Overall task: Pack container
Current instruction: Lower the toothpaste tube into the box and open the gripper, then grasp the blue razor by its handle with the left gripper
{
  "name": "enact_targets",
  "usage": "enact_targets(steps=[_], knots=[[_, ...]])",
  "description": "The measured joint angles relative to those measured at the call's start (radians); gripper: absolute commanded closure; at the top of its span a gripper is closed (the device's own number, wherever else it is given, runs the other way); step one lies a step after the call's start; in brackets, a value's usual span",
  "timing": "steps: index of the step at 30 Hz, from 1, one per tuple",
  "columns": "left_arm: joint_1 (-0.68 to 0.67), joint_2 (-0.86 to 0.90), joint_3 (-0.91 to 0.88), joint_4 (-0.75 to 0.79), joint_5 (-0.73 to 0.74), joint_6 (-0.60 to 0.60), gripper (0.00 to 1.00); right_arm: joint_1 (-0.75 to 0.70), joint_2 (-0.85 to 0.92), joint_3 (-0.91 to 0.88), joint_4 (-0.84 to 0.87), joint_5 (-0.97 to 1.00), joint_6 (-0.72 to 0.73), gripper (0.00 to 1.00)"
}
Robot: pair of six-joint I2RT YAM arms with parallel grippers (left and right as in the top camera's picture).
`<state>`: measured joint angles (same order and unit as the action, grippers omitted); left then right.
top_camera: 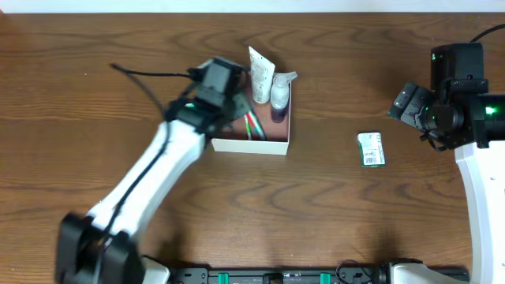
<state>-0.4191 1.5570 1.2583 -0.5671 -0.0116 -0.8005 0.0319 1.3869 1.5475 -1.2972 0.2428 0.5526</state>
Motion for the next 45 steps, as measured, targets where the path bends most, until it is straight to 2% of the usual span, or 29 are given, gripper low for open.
enact_targets(steps=[3, 7, 9, 14, 15, 17, 18, 22, 24, 29, 33, 43, 45], knots=[[0.054, -0.102, 0.001, -0.125, -0.043, 0.082, 0.51, 0.0, 0.0, 0.0, 0.0, 0.0, 0.0, 0.01], [0.135, -0.171, 0.002, -0.309, -0.168, 0.219, 0.5, 0.0, 0.0, 0.0, -0.001, 0.0, 0.0, 0.01], [0.169, -0.161, 0.0, -0.343, -0.209, 0.291, 0.46, 0.0, 0.0, 0.0, 0.0, 0.0, 0.0, 0.01], [0.243, -0.065, -0.024, -0.326, -0.263, 0.472, 0.45, 0.0, 0.0, 0.0, 0.0, 0.0, 0.0, 0.01], [0.253, -0.036, -0.031, -0.319, -0.266, 0.5, 0.46, 0.0, 0.0, 0.0, 0.0, 0.0, 0.0, 0.01], [0.269, 0.037, -0.042, -0.298, -0.264, 0.563, 0.63, 0.0, 0.0, 0.0, 0.0, 0.0, 0.0, 0.01], [0.274, 0.068, -0.042, -0.29, -0.259, 0.584, 0.67, 0.0, 0.0, 0.0, -0.001, 0.0, 0.0, 0.01], [0.283, 0.198, -0.043, -0.246, -0.218, 0.679, 0.68, 0.0, 0.0, 0.0, 0.0, 0.0, 0.0, 0.01], [0.285, 0.246, -0.043, -0.23, -0.193, 0.704, 0.67, 0.0, 0.0, 0.0, 0.0, 0.0, 0.0, 0.01], [0.285, 0.327, -0.045, -0.203, -0.148, 0.753, 0.51, 0.0, 0.0, 0.0, 0.0, 0.0, 0.0, 0.01], [0.285, 0.345, -0.047, -0.193, -0.108, 0.783, 0.46, 0.0, 0.0, 0.0, 0.0, 0.0, 0.0, 0.01], [0.285, 0.375, -0.047, -0.181, -0.062, 0.802, 0.47, 0.0, 0.0, 0.0, 0.0, 0.0, 0.0, 0.01], [0.285, 0.381, -0.046, -0.18, -0.053, 0.8, 0.6, 0.0, 0.0, 0.0, 0.0, 0.0, 0.0, 0.01]])
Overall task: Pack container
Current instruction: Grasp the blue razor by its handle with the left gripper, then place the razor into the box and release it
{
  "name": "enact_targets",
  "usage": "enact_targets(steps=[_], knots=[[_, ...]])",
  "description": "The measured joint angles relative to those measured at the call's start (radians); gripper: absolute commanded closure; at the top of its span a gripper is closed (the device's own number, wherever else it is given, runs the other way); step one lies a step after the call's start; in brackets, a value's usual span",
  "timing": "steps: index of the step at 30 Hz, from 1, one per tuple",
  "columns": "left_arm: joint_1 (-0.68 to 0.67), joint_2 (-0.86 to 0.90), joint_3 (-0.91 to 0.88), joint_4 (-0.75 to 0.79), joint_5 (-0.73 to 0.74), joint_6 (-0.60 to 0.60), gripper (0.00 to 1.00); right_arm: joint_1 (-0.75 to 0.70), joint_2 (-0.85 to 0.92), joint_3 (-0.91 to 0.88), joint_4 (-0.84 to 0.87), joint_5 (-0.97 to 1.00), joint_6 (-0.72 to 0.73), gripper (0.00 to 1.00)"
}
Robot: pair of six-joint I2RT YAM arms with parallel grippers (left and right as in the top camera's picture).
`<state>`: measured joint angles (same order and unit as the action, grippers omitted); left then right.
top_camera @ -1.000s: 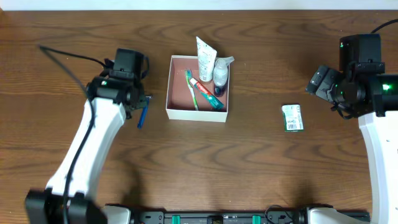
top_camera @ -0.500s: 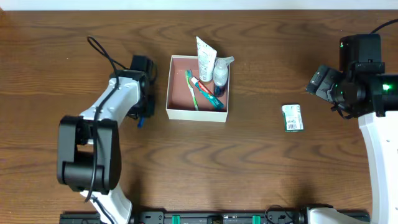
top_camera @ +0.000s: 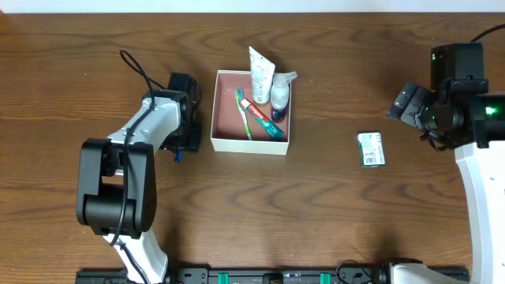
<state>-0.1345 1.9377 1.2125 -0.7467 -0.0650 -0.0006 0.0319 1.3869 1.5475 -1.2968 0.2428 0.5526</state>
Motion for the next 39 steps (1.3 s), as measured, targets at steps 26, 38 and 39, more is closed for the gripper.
enact_targets(steps=[26, 38, 39], knots=[[0.017, -0.473, 0.008, -0.075, 0.161, -0.169, 0.94, 0.0, 0.0, 0.0, -0.001, 0.0, 0.0, 0.01], [-0.237, -0.448, 0.006, 0.23, 0.136, -0.6, 0.94, 0.0, 0.0, 0.0, -0.001, 0.0, 0.0, 0.01], [-0.25, -0.425, 0.005, 0.247, 0.129, -0.629, 0.94, 0.0, 0.0, 0.0, -0.001, 0.0, 0.0, 0.01]])
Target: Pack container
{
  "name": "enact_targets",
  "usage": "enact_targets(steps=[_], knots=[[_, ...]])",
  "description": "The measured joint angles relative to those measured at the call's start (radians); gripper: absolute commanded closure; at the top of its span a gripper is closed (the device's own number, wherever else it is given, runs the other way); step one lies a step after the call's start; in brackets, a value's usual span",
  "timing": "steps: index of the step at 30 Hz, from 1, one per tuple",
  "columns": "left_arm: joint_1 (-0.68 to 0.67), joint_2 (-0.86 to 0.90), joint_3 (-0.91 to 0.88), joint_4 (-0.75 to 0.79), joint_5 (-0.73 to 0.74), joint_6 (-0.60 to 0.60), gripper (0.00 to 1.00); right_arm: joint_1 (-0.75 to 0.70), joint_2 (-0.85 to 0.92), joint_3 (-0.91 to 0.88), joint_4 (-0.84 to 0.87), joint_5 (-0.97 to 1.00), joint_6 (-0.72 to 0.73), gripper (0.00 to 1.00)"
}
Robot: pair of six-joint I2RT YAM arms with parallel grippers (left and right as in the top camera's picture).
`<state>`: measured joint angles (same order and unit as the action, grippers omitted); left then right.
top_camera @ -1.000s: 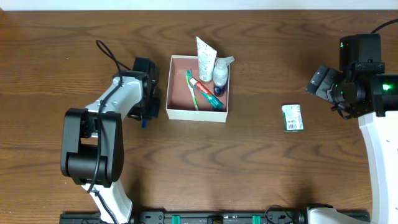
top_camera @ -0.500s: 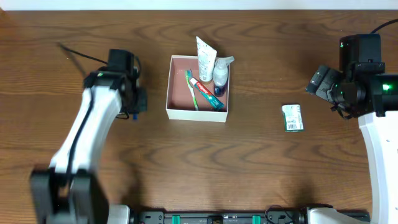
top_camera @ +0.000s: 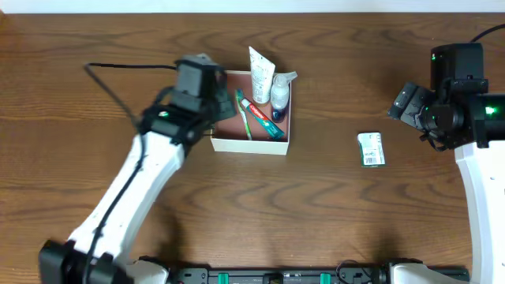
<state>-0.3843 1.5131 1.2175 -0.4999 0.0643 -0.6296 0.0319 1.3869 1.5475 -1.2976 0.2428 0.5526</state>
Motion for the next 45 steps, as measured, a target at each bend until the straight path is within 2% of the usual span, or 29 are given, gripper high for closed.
enact_targets(steps=[6, 8, 10, 15, 22, 25, 27, 30, 33, 35, 38, 45], knots=[[-0.043, 0.133, -0.002, 0.079, -0.023, -0.115, 0.91, 0.0, 0.0, 0.0, 0.0, 0.0, 0.0, 0.01], [-0.046, 0.165, -0.002, 0.085, -0.025, -0.138, 0.83, 0.0, 0.0, 0.0, 0.0, 0.0, 0.0, 0.01], [-0.046, 0.19, -0.002, 0.085, -0.027, -0.15, 0.65, 0.0, 0.0, 0.0, 0.0, 0.0, 0.0, 0.01], [-0.042, 0.19, -0.007, 0.084, -0.014, -0.171, 0.41, 0.0, 0.0, 0.0, 0.0, 0.0, 0.0, 0.01], [-0.002, 0.01, -0.012, 0.076, 0.091, -0.145, 0.41, 0.0, 0.0, 0.0, 0.037, 0.0, 0.005, 0.01], [0.024, -0.115, -0.012, 0.003, 0.122, -0.084, 0.41, 0.0, 0.0, 0.0, 0.094, 0.0, 0.008, 0.01], [0.054, -0.207, -0.011, -0.082, 0.127, -0.023, 0.33, 0.0, 0.0, 0.0, 0.117, -0.008, 0.011, 0.01], [0.13, -0.316, -0.011, -0.257, 0.083, 0.037, 0.18, 0.0, 0.0, 0.0, 0.153, -0.061, -0.006, 0.11], [0.238, -0.392, -0.011, -0.407, -0.007, 0.068, 0.05, 0.005, 0.009, 0.0, 0.166, -0.136, -0.046, 0.05], [0.312, -0.423, -0.011, -0.463, -0.059, 0.079, 0.04, 0.019, 0.033, 0.0, 0.165, -0.166, -0.078, 0.01], [0.412, -0.45, -0.011, -0.516, -0.112, 0.085, 0.02, 0.05, 0.107, 0.0, 0.166, -0.181, -0.117, 0.01], [0.496, -0.453, -0.011, -0.555, -0.151, 0.088, 0.02, 0.057, 0.391, 0.0, 0.16, -0.14, -0.153, 0.07]])
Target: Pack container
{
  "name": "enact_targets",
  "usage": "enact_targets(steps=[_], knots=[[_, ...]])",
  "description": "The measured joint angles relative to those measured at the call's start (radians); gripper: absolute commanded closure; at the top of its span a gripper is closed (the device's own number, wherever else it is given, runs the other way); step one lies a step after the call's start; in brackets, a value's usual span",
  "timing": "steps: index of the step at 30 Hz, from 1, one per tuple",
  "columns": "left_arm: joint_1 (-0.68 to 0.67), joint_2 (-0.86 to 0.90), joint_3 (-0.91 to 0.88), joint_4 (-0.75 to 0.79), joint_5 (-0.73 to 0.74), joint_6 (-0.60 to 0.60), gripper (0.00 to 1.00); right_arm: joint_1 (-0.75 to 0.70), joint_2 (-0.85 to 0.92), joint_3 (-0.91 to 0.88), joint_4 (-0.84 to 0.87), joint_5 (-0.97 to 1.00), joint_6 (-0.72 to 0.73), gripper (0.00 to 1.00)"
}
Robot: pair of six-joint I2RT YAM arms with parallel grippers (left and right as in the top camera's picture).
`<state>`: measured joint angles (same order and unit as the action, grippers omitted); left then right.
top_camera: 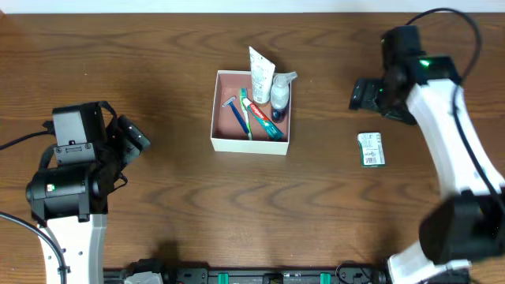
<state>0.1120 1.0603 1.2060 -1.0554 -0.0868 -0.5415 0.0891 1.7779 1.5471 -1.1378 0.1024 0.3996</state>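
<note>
An open white box with a pink floor stands at the table's middle in the overhead view. Inside lie a blue razor, a green toothbrush, a red and green toothpaste, a white tube and a small bottle. A green and white packet lies on the wood to the right of the box. My left gripper is far left of the box, open and empty. Beyond the packet, my right gripper looks open.
Bare wooden table surrounds the box. The left arm's base and cable sit at the lower left, and the right arm reaches in from the lower right edge.
My left arm has gone from over the box's left side to the table's far left, and a blue razor now lies in the box. My right gripper has moved left, near the packet.
My left gripper was first over the box's left part. Then it was beside the box at a small blue item on the table, then over the box again. Now the razor lies inside, the left arm is withdrawn, and the right arm has left its rest.
</note>
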Motion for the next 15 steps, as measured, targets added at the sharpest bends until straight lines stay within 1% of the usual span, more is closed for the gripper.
enact_targets(steps=[1, 3, 9, 15], knots=[[0.001, 0.0, 0.0, 0.0, 0.0, 0.0, 0.02, -0.005, 0.04, -0.001, -0.006, 0.008, -0.004, 0.1], [0.002, 0.0, 0.0, 0.0, 0.0, 0.0, 0.02, -0.014, 0.097, -0.002, -0.024, 0.013, -0.017, 0.12], [0.002, 0.0, 0.0, 0.0, 0.0, 0.0, 0.02, -0.034, 0.227, -0.005, -0.042, 0.028, -0.072, 0.09], [0.002, 0.0, 0.0, 0.0, 0.0, 0.0, 0.02, -0.035, 0.267, -0.018, -0.041, -0.006, -0.144, 0.11]])
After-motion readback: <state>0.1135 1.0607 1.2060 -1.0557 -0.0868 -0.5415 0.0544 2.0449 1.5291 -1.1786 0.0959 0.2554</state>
